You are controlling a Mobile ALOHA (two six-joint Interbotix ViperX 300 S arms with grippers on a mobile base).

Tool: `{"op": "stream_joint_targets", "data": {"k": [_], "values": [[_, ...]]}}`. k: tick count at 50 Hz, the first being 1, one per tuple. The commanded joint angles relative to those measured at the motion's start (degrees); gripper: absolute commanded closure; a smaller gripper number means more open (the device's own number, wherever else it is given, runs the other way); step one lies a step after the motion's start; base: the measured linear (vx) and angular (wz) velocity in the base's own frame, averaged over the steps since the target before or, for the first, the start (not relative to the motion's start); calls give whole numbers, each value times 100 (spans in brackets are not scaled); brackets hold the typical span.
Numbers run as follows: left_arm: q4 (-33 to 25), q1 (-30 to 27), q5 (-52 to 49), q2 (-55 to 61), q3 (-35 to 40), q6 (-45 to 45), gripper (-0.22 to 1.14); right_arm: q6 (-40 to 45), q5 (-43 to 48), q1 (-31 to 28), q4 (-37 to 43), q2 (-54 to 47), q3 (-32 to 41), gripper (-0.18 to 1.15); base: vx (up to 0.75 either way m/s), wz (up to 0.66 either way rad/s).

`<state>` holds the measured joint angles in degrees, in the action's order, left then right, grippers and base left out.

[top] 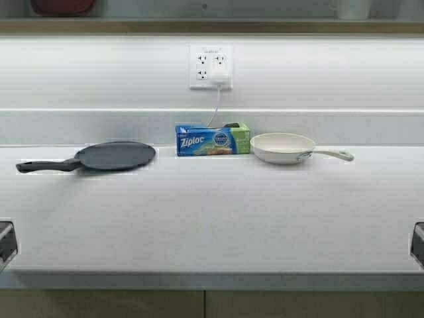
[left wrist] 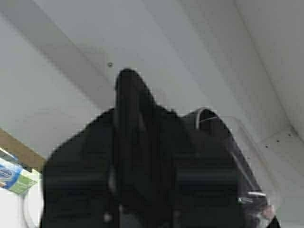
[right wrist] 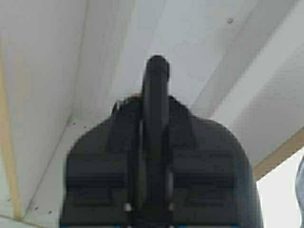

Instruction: Open the cabinet, put the pot inside, then close it

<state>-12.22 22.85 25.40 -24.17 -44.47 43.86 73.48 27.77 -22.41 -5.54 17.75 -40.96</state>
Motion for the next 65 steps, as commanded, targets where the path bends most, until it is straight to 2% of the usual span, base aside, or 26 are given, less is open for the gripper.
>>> {"op": "stream_joint_targets", "data": {"k": [1, 19, 37, 65], "values": [[105, 255, 0, 44, 316, -606, 88, -439, 18, -193, -316, -88, 308, 90, 8, 1], [123, 97, -18, 167, 519, -694, 88, -422, -97, -193, -343, -264, 729, 90, 21, 4], [105, -62, -53, 729, 1134, -729, 88, -404, -747, -316, -396, -1336, 2241, 90, 23, -8], [70, -132, -53, 1292, 1266, -712, 88, -413, -721, -413, -396, -1714, 2188, 90, 5, 2]]}}
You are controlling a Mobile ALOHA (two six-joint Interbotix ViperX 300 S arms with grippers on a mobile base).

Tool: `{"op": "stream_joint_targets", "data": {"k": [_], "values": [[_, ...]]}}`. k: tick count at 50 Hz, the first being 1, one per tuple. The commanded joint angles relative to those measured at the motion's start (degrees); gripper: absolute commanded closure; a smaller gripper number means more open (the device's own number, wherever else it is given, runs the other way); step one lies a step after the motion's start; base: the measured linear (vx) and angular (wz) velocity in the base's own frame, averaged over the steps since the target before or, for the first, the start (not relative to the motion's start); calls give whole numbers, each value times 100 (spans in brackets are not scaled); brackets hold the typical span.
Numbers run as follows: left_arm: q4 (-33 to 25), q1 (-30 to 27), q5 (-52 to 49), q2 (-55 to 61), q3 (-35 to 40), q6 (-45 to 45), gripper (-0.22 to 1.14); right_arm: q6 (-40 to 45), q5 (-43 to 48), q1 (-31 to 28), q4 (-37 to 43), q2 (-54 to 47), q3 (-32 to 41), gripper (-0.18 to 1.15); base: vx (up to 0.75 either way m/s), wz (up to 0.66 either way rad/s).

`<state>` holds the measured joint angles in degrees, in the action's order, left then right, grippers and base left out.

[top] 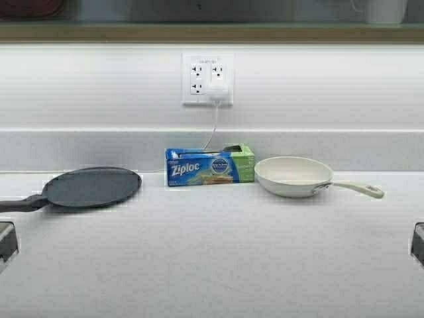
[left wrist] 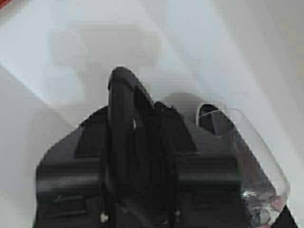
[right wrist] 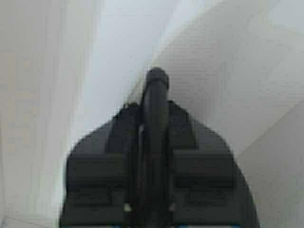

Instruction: Open the cabinet, put the pot inside, then close it

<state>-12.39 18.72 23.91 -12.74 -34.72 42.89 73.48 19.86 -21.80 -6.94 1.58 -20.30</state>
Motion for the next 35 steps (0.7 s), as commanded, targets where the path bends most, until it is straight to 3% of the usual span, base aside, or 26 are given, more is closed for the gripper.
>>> {"op": "stream_joint_targets", "data": {"k": [1, 13, 25, 30, 35], "values": [[70, 281, 114, 193, 281, -606, 88, -413, 79, -475, -255, -158, 141, 90, 1, 1], [-149, 272, 404, 615, 281, -598, 88, -396, 404, -475, -220, -650, 158, 90, 0, 0], [-738, 272, 1134, 668, 35, -237, 86, -185, 501, -483, -97, -791, 141, 87, 0, 0], [-826, 272, 1916, 677, -193, 18, 74, 0, 536, -483, 18, -773, 141, 62, -1, -1], [-826, 264, 2558, 694, -352, 299, 46, 97, 686, -483, 185, -773, 132, 24, 0, 0]]}}
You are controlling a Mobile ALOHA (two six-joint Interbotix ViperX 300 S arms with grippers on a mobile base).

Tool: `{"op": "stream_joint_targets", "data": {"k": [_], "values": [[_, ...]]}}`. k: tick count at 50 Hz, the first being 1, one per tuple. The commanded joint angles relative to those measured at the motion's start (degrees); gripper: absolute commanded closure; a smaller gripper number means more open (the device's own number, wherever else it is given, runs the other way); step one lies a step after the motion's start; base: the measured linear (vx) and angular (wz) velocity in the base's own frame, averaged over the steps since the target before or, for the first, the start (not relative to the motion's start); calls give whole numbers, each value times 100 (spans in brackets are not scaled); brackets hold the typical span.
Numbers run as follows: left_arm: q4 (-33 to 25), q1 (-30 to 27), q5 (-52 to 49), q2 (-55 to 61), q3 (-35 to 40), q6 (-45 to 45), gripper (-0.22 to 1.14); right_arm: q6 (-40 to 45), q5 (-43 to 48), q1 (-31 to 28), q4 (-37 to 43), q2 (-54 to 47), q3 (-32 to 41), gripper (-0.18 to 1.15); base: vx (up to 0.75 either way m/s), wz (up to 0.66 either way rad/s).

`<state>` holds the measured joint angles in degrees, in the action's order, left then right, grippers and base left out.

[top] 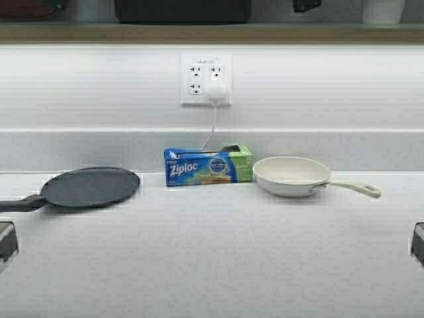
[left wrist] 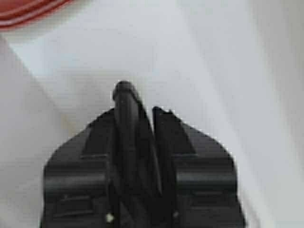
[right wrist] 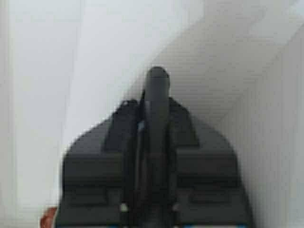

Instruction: Open the cabinet, put the pot inside, then close it

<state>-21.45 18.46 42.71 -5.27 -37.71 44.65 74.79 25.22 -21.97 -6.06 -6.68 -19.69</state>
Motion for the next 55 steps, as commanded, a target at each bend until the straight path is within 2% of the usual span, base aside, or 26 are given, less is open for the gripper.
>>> {"op": "stream_joint_targets", "data": {"k": [1, 3, 5, 10, 28, 55], "values": [[79, 290, 765, -44, -70, 176, 40, -44, 149, -466, 149, 53, 70, 17, 0, 0], [62, 290, 888, -9, -97, 290, 26, -62, 158, -466, 272, 62, 62, 5, 0, 0], [53, 272, 923, 35, -88, 422, 11, -97, 158, -466, 369, 62, 70, -2, 0, 0], [44, 246, 940, 123, -97, 659, -7, -167, 149, -466, 448, 88, 62, -1, 0, 0], [-132, 211, 1257, 79, -343, 844, -7, -281, 149, -352, 527, 360, -281, -1, 0, 0], [-316, 220, 1573, -624, -1020, 861, -7, -281, 255, -149, 606, 1028, -958, -1, 0, 0]]}}
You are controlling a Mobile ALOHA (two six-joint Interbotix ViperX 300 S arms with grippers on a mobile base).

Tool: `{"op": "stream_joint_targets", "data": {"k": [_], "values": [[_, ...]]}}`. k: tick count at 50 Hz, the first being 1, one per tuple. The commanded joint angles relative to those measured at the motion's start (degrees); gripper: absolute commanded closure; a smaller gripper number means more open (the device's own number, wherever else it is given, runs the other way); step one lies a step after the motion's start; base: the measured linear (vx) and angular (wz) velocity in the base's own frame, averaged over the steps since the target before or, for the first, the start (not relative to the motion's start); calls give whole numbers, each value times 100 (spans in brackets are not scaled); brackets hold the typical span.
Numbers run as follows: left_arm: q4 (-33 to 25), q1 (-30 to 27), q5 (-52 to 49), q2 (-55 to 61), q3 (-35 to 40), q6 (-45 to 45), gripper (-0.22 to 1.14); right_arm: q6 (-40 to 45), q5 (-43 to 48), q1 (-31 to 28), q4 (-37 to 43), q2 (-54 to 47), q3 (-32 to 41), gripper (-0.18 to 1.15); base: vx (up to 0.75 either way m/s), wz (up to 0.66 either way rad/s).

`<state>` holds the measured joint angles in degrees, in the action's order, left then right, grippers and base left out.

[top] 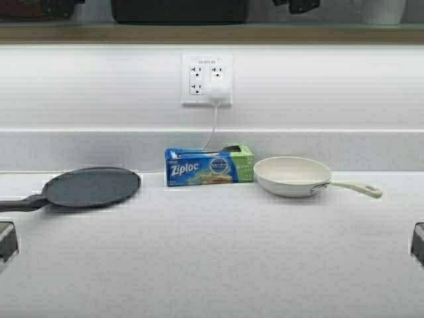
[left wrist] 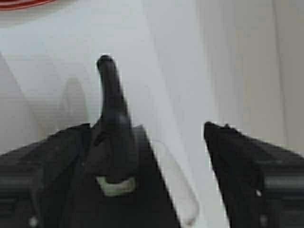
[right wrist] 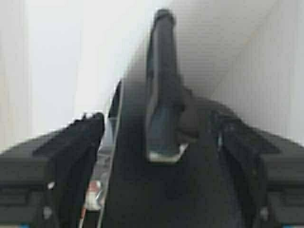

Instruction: Open the cabinet, put the pot inside, then close it

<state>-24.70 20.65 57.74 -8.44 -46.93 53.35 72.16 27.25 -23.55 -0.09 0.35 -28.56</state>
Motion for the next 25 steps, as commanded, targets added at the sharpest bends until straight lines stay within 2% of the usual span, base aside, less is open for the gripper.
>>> {"op": "stream_joint_targets", "data": {"k": [1, 25], "values": [[9, -9, 70, -352, -123, -9, -7, -18, 53, 9, 9, 360, -114, -1, 0, 0], [79, 229, 44, -870, -703, -26, -7, -35, 123, -158, -18, 809, -677, -1, -2, 0]]}}
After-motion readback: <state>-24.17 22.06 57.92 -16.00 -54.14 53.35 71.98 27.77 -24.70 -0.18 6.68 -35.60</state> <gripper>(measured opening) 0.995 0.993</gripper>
